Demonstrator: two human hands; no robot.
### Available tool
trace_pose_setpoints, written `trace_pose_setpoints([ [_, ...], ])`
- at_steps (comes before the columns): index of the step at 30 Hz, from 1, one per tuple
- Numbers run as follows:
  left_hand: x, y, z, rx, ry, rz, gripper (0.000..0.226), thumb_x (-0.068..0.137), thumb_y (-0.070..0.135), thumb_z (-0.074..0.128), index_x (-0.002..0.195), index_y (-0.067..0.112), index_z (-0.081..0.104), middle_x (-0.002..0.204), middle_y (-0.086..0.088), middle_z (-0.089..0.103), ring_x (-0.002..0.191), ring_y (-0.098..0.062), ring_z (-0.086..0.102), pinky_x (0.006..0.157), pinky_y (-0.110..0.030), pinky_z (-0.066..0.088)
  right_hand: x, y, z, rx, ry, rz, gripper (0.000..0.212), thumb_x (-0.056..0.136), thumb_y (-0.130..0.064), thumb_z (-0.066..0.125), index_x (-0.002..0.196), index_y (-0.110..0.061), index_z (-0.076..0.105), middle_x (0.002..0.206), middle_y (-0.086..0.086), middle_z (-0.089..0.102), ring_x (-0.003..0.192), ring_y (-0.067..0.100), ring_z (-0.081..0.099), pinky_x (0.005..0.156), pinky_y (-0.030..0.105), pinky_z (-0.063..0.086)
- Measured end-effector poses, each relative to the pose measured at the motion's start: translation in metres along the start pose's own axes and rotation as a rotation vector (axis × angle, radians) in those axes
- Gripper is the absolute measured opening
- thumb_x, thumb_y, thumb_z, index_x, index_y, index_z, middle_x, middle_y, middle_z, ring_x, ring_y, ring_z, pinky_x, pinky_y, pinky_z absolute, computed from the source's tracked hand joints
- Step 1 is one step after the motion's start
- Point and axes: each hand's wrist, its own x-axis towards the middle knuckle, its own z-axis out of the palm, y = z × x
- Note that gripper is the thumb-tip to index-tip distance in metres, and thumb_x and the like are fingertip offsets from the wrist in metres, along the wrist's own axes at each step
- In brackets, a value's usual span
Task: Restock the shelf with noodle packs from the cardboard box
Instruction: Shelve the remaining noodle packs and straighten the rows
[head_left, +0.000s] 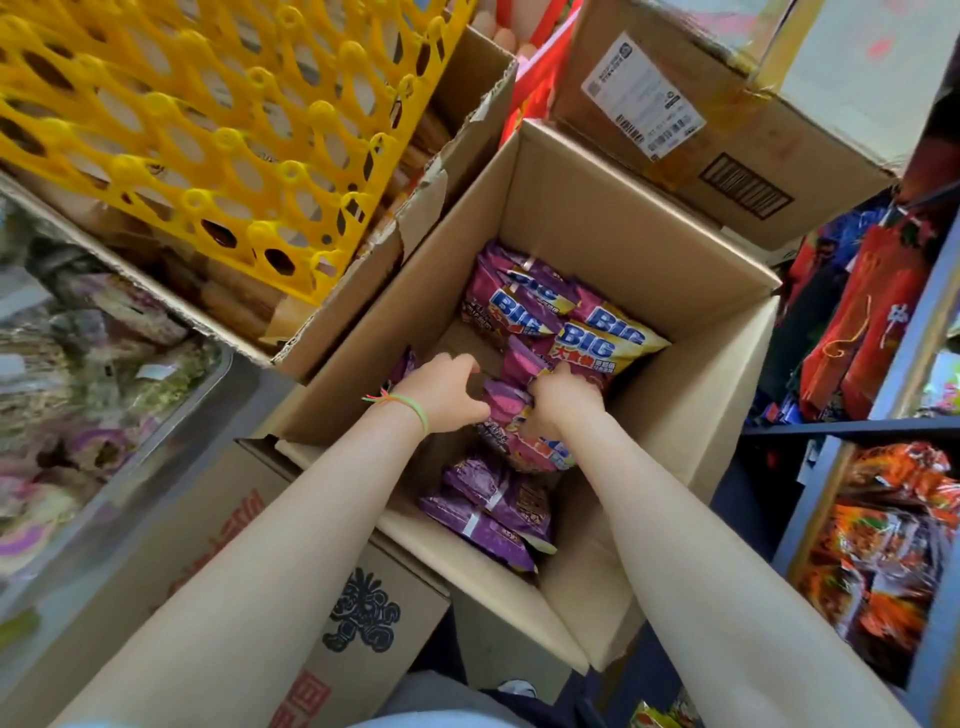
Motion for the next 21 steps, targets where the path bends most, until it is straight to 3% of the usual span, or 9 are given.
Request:
trace_pose_setpoints([
  [2, -0.006, 0.005, -0.004, -0.06, -0.001, 0.061, 0.094, 0.077, 0.036, 0.079, 0.153, 0.019, 0.026, 0.151, -0.011, 0.033, 0.137, -0.029, 0.041, 0.11, -0.04, 0.04, -0.025, 0.006, -0.019, 0.147, 0.031, -0.086, 0.052, 0.079, -0.045, 0.074, 0.124, -0.022, 0.06, 0.127, 0.009, 0.045, 0.101, 0.026, 0.056, 0.081, 0.035, 0.052],
  [3, -0.009, 0.009, -0.008, -0.079, 0.0, 0.102, 0.106, 0.072, 0.034, 0.084, 0.156, 0.019, 0.02, 0.156, -0.009, 0.029, 0.142, -0.027, 0.035, 0.114, -0.041, 0.036, -0.04, 0.011, -0.028, 0.222, 0.051, -0.126, 0.039, 0.079, -0.044, 0.075, 0.109, -0.023, 0.063, 0.121, 0.006, 0.047, 0.093, 0.02, 0.056, 0.073, 0.032, 0.049],
  [5, -0.018, 0.015, -0.019, -0.144, -0.014, 0.17, 0.122, 0.065, 0.033, 0.091, 0.158, 0.021, 0.014, 0.161, -0.003, 0.023, 0.148, -0.022, 0.025, 0.119, -0.039, 0.028, -0.071, 0.024, -0.046, 0.357, 0.085, -0.187, 0.031, 0.077, -0.042, 0.078, 0.082, -0.018, 0.059, 0.096, 0.002, 0.052, 0.075, 0.016, 0.052, 0.06, 0.032, 0.043],
  [7, -0.03, 0.023, -0.032, -0.216, -0.065, 0.229, 0.125, 0.062, 0.034, 0.093, 0.158, 0.026, 0.013, 0.161, 0.003, 0.025, 0.148, -0.017, 0.026, 0.117, -0.033, 0.027, -0.103, 0.04, -0.063, 0.446, 0.096, -0.225, 0.037, 0.074, -0.043, 0.078, 0.084, -0.01, 0.064, 0.086, 0.007, 0.057, 0.078, 0.024, 0.057, 0.067, 0.041, 0.048],
  [9, -0.043, 0.036, -0.042, -0.282, -0.129, 0.297, 0.116, 0.063, 0.035, 0.093, 0.154, 0.034, 0.022, 0.154, 0.008, 0.038, 0.139, -0.009, 0.039, 0.108, -0.026, 0.037, -0.137, 0.059, -0.079, 0.53, 0.081, -0.267, 0.036, 0.076, -0.042, 0.078, 0.097, -0.014, 0.07, 0.096, 0.005, 0.067, 0.089, 0.021, 0.065, 0.081, 0.043, 0.053],
  [11, -0.057, 0.059, -0.051, -0.34, -0.191, 0.383, 0.091, 0.069, 0.024, 0.09, 0.142, 0.036, 0.038, 0.135, 0.012, 0.056, 0.11, 0.006, 0.06, 0.082, -0.013, 0.048, -0.17, 0.078, -0.091, 0.668, 0.02, -0.272, 0.025, 0.08, -0.033, 0.079, 0.103, -0.023, 0.072, 0.101, -0.006, 0.073, 0.088, 0.009, 0.071, 0.082, 0.033, 0.059],
  [12, -0.063, 0.073, -0.053, -0.35, -0.209, 0.415, 0.082, 0.07, 0.021, 0.089, 0.137, 0.035, 0.043, 0.125, 0.013, 0.062, 0.098, 0.008, 0.064, 0.076, -0.013, 0.05, -0.185, 0.086, -0.096, 0.719, 0.002, -0.272, 0.024, 0.081, -0.028, 0.079, 0.104, -0.024, 0.072, 0.101, -0.009, 0.074, 0.087, 0.005, 0.072, 0.081, 0.029, 0.06],
  [16, -0.077, 0.116, -0.05, -0.342, -0.276, 0.495, 0.073, 0.06, 0.04, 0.09, 0.124, 0.026, 0.059, 0.116, 0.005, 0.072, 0.108, -0.014, 0.068, 0.101, -0.045, 0.051, -0.226, 0.118, -0.103, 0.796, 0.018, -0.221, 0.026, 0.082, -0.031, 0.078, 0.105, -0.023, 0.069, 0.096, -0.008, 0.076, 0.086, 0.01, 0.074, 0.084, 0.036, 0.06],
  [21, -0.096, 0.146, -0.041, -0.461, -0.349, 0.516, 0.075, 0.059, 0.041, 0.085, 0.124, 0.015, 0.059, 0.116, -0.003, 0.073, 0.106, -0.021, 0.07, 0.1, -0.046, 0.052, -0.257, 0.14, -0.098, 0.893, 0.03, -0.151, 0.034, 0.085, -0.036, 0.075, 0.109, -0.016, 0.065, 0.097, -0.001, 0.077, 0.088, 0.018, 0.075, 0.09, 0.044, 0.058],
])
